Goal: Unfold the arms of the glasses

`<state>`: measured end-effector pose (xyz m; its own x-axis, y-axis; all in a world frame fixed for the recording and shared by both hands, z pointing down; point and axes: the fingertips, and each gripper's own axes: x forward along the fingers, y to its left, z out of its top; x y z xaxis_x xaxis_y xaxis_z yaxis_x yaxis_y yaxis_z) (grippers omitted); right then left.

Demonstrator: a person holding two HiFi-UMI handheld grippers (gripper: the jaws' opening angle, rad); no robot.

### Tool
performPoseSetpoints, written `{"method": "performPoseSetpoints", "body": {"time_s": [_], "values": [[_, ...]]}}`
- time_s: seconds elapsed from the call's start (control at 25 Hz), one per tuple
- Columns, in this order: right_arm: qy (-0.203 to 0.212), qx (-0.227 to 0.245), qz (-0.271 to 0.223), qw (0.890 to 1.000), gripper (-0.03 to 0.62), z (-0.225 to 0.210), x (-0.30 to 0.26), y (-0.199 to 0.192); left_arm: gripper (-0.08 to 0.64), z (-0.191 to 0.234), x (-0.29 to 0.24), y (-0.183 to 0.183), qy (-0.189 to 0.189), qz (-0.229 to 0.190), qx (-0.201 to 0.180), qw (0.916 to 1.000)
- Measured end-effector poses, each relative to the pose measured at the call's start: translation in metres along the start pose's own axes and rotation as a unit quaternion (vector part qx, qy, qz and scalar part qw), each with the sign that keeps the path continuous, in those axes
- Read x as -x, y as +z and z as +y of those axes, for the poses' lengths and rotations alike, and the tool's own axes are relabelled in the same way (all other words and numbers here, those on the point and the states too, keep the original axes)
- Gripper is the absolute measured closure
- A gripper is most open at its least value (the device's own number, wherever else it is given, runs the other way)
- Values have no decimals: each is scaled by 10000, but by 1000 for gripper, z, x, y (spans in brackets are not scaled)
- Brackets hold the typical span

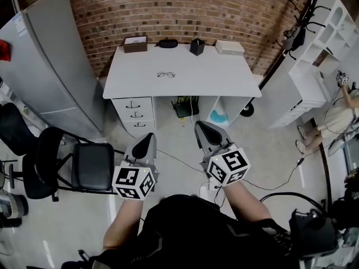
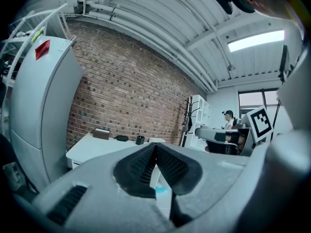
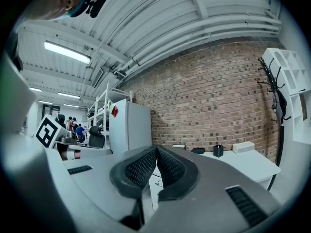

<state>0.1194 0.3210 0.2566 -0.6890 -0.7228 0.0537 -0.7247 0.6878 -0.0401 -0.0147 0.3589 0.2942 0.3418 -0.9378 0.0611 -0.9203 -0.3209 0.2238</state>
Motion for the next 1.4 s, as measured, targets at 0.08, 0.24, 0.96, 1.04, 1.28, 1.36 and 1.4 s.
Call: {"method": "performPoseSetpoints", "body": {"time_s": [0.08, 0.24, 0.96, 1.04, 1.28, 1.36, 1.4], "values": [[-130, -1, 32, 9999, 583, 1, -5, -2, 551, 8, 1, 2, -86, -34, 4, 10000], [-307, -65, 106, 9994, 583, 2, -10, -8, 551, 19, 3, 4, -198, -77, 44, 9998], [-157, -227, 142, 9995, 583, -74, -97, -10, 551, 62, -95, 2, -29, 204, 127, 9997], [-124, -205, 147, 9996, 583, -90, -108, -8, 551, 63, -114, 5, -12, 224, 123, 9997], [-102, -308, 211, 9992, 583, -139, -134, -10, 551, 68, -167, 5, 69, 326, 153, 9993], [-88, -344, 226, 9991, 583, -155, -141, -12, 551, 68, -184, 4, 100, 361, 171, 9992], [-83, -375, 235, 9990, 583, -164, -143, -13, 551, 68, -192, 5, 116, 378, 163, 9991]]}}
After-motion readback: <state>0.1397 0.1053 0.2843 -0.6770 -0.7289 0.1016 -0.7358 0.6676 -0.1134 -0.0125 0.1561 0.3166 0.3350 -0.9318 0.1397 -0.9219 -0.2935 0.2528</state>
